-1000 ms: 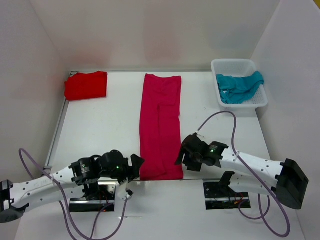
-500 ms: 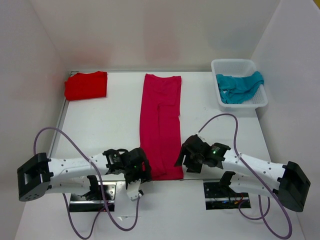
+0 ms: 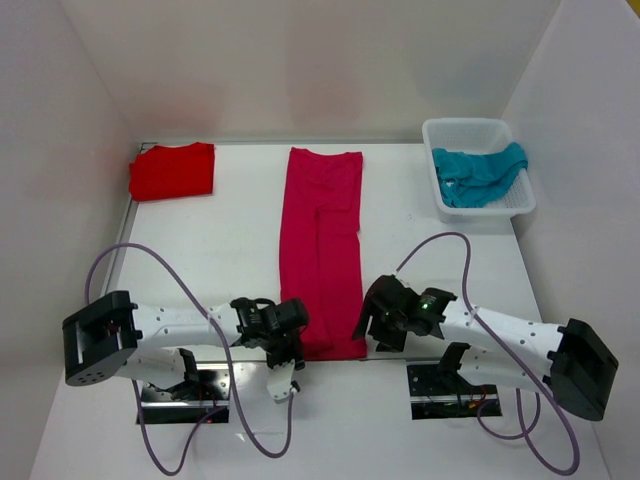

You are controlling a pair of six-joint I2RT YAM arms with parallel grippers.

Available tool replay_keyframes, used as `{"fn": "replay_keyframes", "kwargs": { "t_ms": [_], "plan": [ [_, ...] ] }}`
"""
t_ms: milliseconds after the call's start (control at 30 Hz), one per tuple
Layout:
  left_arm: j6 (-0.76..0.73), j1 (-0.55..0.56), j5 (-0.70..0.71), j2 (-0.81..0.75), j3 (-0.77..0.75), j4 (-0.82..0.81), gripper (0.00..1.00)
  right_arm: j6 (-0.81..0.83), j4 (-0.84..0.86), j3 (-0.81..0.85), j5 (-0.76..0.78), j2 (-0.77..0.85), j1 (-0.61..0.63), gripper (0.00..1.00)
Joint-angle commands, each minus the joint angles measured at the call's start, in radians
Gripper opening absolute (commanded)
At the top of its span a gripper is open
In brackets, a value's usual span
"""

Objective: Fold and stack the t-shirts
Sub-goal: Grab the bottom of the folded rectangular tshirt with both arms

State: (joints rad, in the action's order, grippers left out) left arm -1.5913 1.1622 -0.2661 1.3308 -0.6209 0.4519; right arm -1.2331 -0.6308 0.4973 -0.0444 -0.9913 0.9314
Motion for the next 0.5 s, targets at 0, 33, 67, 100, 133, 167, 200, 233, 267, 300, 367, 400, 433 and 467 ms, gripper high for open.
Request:
{"fn": "replay_keyframes", "kwargs": {
  "t_ms": [0,33,67,100,133,167,200,233,267,300,367,400,433,467],
  "plan": [
    [0.025,0.002,-0.045,0.019,0.052,0.051,0.35,0.009,0.025,0.003,-0.015,-0.044,-0.006,0.74],
    [0.034,0.002,-0.045,0.010,0.052,0.051,0.21,0.020,0.025,0.003,-0.015,-0.053,-0.006,0.74],
    [0.045,0.002,-0.045,0.010,0.052,0.051,0.16,0.020,0.025,0.012,-0.015,-0.069,-0.006,0.74],
    [0.045,0.002,-0.056,-0.001,0.052,0.062,0.14,0.029,0.025,0.012,-0.015,-0.069,-0.006,0.74],
    [0.056,0.002,-0.056,-0.013,0.052,0.088,0.14,0.029,0.025,0.021,-0.015,-0.078,-0.006,0.74],
    [0.056,0.002,-0.067,-0.024,0.052,0.088,0.14,0.029,0.025,0.021,-0.015,-0.089,-0.006,0.74],
    [0.056,0.011,-0.077,-0.033,0.052,0.115,0.14,0.040,0.025,0.030,-0.015,-0.089,-0.006,0.74],
    [0.066,0.011,-0.078,-0.047,0.043,0.128,0.14,0.040,0.025,0.030,-0.015,-0.101,-0.006,0.74],
    [0.067,0.011,-0.078,-0.047,0.033,0.140,0.14,0.052,0.025,0.040,-0.015,-0.116,-0.006,0.74],
    [0.080,0.011,-0.078,-0.056,0.033,0.151,0.15,0.052,0.025,0.040,-0.015,-0.125,-0.006,0.74],
    [0.103,0.011,-0.087,-0.067,0.033,0.165,0.18,0.075,0.025,0.049,-0.026,-0.156,-0.006,0.74],
    [0.103,0.011,-0.087,-0.067,0.033,0.165,0.20,0.075,0.025,0.049,-0.035,-0.165,-0.006,0.74],
    [0.103,0.011,-0.087,-0.067,0.033,0.165,0.28,0.086,0.025,0.058,-0.035,-0.174,-0.006,0.74],
    [0.103,0.011,-0.087,-0.067,0.033,0.165,0.35,0.098,0.025,0.058,-0.046,-0.194,-0.006,0.74]
  ]
}}
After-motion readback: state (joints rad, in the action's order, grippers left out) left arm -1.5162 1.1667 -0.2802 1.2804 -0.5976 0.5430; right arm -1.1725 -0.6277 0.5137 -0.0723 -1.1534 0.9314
